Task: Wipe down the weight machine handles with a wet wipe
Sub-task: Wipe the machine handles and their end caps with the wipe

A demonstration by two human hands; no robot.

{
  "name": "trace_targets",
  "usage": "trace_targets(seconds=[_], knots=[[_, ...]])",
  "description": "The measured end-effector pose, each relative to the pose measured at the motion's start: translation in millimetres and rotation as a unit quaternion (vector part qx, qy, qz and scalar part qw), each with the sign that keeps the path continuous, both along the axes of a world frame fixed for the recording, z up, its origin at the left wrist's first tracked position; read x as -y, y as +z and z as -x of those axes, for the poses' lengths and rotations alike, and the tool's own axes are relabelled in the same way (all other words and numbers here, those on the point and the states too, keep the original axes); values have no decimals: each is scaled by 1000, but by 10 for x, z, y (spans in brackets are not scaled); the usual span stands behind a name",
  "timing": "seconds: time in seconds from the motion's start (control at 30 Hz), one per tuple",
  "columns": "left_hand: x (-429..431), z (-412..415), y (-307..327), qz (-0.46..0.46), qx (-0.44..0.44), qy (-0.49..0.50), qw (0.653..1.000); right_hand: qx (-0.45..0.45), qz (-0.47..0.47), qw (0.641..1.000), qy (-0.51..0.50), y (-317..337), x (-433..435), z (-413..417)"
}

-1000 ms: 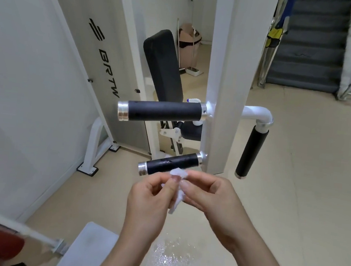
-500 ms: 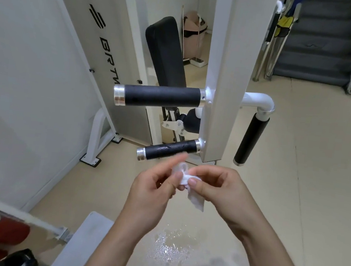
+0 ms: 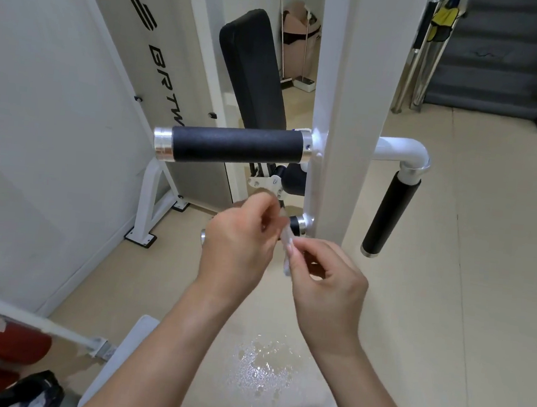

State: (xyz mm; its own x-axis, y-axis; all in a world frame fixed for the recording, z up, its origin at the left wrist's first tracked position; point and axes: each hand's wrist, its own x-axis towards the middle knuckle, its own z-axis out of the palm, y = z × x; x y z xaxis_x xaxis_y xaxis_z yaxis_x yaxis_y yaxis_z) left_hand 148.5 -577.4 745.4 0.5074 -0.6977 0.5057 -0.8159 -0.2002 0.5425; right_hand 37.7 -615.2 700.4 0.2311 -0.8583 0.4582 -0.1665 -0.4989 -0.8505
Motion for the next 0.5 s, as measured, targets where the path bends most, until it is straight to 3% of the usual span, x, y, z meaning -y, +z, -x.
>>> trace_targets(seconds=[0.2,0.4,0.5], knots=[[218,-108,-150,-99,205,-55,972,39,14,998,-52,-86,118,-130],[104,-10,-201,-220,225,-27,949,-38,97,993,-48,-178,93,-103],[282,-45,-144,-253,219,-31,942,-13,90,994,-63,-137,188,-29]])
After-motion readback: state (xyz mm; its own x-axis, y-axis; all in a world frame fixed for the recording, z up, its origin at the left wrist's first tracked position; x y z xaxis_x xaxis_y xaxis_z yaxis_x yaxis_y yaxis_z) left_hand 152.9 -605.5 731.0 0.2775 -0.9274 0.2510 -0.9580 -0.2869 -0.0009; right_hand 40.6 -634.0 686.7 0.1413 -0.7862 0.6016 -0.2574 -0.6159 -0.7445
